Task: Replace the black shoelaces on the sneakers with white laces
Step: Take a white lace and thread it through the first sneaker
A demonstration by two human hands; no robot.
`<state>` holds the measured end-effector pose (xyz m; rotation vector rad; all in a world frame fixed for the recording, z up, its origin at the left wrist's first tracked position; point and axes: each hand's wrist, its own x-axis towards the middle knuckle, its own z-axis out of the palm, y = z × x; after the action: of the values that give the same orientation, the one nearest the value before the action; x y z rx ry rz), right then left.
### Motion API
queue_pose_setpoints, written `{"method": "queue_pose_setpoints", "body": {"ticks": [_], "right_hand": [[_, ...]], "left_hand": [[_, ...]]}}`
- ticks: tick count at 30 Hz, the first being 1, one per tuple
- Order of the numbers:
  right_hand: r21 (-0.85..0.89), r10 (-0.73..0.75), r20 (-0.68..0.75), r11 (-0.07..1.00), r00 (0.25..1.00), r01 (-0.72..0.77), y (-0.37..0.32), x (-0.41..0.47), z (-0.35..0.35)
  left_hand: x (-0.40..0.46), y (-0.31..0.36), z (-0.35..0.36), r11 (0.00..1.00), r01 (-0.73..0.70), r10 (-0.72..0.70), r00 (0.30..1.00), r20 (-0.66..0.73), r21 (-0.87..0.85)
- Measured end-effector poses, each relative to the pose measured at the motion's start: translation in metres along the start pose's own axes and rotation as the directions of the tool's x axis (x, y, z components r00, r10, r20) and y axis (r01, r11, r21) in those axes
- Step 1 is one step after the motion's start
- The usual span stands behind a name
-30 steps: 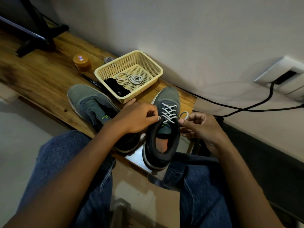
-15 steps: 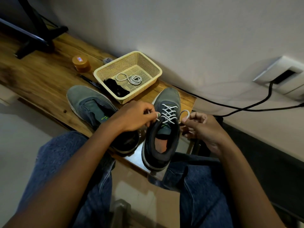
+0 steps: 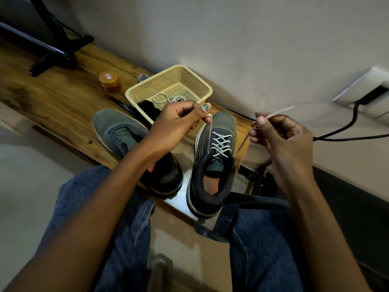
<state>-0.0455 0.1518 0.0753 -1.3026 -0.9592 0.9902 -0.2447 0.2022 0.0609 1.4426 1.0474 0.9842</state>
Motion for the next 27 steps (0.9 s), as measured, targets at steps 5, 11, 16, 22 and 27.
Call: {"method": "queue_pose_setpoints", "body": {"ticks": [5,11,16,22,27], "right_hand": [[-0.155,-0.040,0.134,0.986,0.990,0.061,-0.004,-0.009,0.021],[-0.193,-0.022,0.261,0.978,0.965,0.075,-0.008,-0.014,0.027],[-0.155,-0.038,0.171,0.986,0.984,0.065,-0.007,-0.012,0.023],[-0.155,-0.136,0.129,0.976,0.982,0.156,-0.010,-0.012,0.020],[-0.146,-0.174,0.155,0.970,0.973,0.196,-0.010,-0.015,0.022]], "left_hand": [[-0.005,0.006,0.022,0.992,-0.121,0.119,0.992,0.035,0.033],[-0.007,0.005,0.031,0.986,-0.165,0.166,0.986,0.031,-0.017],[-0.005,0.007,0.031,0.988,-0.030,0.036,0.999,0.033,-0.153],[-0.007,-0.008,0.025,0.985,0.119,-0.148,0.956,0.253,0.127],[-0.005,-0.016,0.035,0.972,0.011,-0.081,0.953,0.292,0.234]]}}
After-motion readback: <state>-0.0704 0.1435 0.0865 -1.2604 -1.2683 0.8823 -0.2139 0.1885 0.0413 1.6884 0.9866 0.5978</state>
